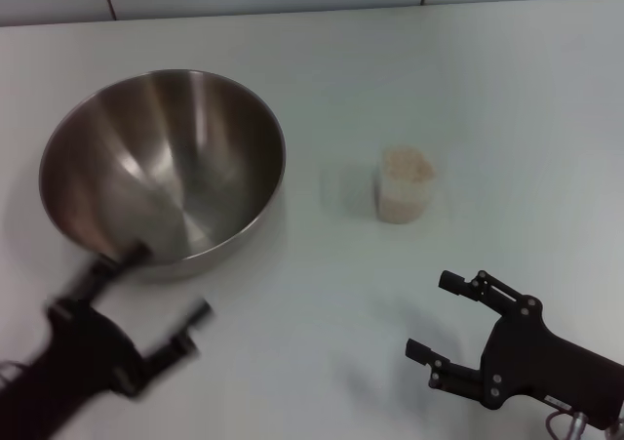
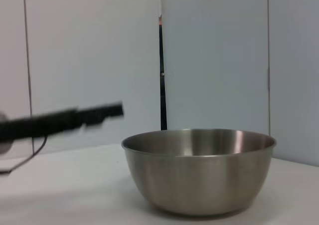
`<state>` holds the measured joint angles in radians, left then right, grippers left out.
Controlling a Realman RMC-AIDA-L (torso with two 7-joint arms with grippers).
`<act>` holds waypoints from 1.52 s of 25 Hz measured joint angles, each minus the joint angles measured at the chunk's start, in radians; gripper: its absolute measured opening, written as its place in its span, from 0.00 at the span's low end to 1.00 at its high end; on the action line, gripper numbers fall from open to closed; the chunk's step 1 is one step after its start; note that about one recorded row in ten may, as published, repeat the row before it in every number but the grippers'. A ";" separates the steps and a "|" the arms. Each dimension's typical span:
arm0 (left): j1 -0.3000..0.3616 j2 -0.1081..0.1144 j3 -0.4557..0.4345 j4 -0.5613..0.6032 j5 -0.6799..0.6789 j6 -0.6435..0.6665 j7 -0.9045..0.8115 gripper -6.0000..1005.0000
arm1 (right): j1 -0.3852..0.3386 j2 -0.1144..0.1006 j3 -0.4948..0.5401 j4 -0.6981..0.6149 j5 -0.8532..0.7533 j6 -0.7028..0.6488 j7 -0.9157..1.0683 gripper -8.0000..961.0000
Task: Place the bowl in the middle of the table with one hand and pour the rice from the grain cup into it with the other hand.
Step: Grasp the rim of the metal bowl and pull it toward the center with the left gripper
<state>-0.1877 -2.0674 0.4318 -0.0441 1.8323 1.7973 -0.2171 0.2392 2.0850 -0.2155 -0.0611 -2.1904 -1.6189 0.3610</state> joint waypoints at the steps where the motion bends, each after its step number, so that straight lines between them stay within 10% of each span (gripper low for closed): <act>1: 0.000 0.002 -0.053 0.004 -0.001 0.015 -0.037 0.85 | 0.001 0.000 0.000 0.001 0.000 0.003 0.000 0.88; 6: -0.052 0.005 -0.285 0.170 -0.001 -0.001 -0.384 0.85 | 0.010 0.001 0.000 0.007 0.000 0.022 -0.001 0.88; 12: -0.157 -0.001 -0.311 0.478 0.010 -0.143 -0.826 0.85 | 0.017 0.000 0.003 0.010 0.002 0.023 -0.001 0.88; 15: -0.199 -0.001 -0.187 0.694 0.059 -0.270 -1.124 0.85 | 0.020 0.000 0.002 0.011 0.002 0.024 -0.001 0.88; 25: -0.187 0.000 0.148 0.901 0.118 -0.456 -1.398 0.85 | 0.021 0.000 0.002 0.010 0.002 0.022 -0.001 0.88; 38: -0.209 -0.001 0.245 0.943 0.237 -0.501 -1.498 0.81 | 0.022 0.000 -0.001 0.011 0.002 0.022 -0.001 0.88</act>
<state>-0.3967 -2.0688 0.6770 0.8987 2.0689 1.2968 -1.7154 0.2608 2.0846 -0.2163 -0.0505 -2.1885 -1.5969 0.3605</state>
